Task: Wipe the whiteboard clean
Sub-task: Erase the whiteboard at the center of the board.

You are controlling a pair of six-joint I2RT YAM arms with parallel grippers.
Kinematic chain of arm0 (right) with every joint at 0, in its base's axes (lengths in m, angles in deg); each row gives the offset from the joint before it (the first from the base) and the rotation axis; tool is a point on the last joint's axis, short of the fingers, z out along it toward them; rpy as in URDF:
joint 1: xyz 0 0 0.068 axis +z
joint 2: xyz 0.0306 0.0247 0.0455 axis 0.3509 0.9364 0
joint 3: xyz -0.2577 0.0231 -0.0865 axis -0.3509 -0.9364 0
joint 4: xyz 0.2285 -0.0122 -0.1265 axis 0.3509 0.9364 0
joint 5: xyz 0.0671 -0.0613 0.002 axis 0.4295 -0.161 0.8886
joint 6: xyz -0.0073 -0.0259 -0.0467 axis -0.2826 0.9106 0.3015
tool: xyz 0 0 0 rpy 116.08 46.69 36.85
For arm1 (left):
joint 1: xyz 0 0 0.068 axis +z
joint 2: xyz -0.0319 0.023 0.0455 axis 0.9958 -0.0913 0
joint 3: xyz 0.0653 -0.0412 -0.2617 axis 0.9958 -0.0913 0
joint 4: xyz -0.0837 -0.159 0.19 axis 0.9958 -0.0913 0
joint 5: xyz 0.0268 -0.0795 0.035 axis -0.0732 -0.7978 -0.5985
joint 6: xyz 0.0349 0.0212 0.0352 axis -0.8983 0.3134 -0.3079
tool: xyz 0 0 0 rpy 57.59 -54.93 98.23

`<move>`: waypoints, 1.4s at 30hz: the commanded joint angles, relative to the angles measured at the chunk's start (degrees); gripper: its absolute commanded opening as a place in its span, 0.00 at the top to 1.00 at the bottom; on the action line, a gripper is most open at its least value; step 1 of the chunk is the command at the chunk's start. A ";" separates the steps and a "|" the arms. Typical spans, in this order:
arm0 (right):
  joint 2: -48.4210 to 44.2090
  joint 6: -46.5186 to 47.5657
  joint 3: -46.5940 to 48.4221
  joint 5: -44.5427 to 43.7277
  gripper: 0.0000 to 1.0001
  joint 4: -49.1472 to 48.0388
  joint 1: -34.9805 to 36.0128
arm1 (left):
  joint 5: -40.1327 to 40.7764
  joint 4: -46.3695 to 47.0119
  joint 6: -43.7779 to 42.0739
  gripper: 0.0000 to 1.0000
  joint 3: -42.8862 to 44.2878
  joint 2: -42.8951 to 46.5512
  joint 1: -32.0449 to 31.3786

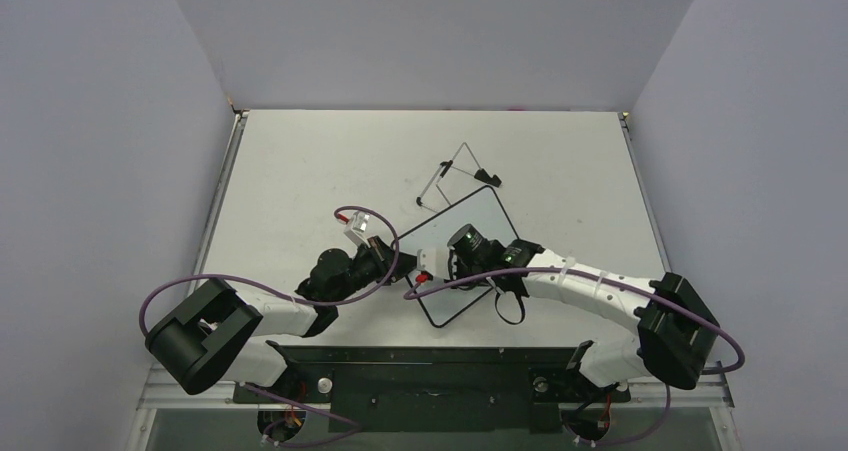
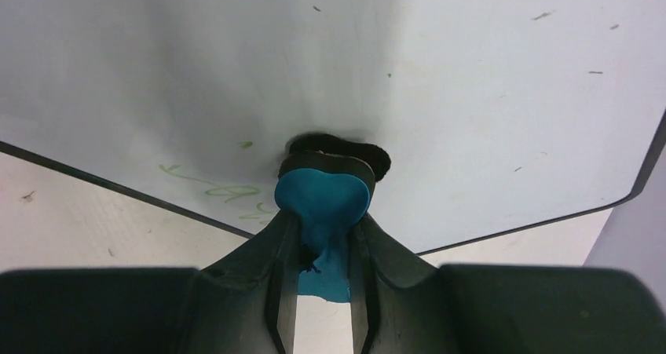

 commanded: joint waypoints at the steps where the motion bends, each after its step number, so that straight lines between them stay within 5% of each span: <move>1: -1.83 1.06 -0.65 3.97 1.00 -0.29 0.17 | -1.45 7.11 0.52 1.00 1.20 1.51 -0.06; 7: -5.46 11.01 -4.25 14.59 1.00 8.23 4.71 | -1.53 6.92 0.33 1.00 1.03 1.96 -0.01; 18: -2.46 -0.17 -0.86 1.62 1.00 -1.18 -2.97 | -1.57 7.23 0.32 1.00 0.88 2.03 -0.02; 24: -4.35 3.47 -0.84 8.16 1.00 4.56 -6.16 | -1.36 6.74 -0.02 1.00 0.43 2.86 -0.03; 31: -4.46 7.74 -1.55 14.63 1.00 7.61 2.23 | -1.53 7.33 0.33 1.00 0.41 2.70 0.02; 36: -1.40 3.98 -0.20 9.81 1.00 4.47 6.20 | -1.46 7.05 0.45 1.00 0.62 2.88 -0.02; 42: -0.75 -3.95 -0.78 -7.70 1.00 -5.75 4.48 | -1.61 6.34 0.29 1.00 1.20 2.51 -0.03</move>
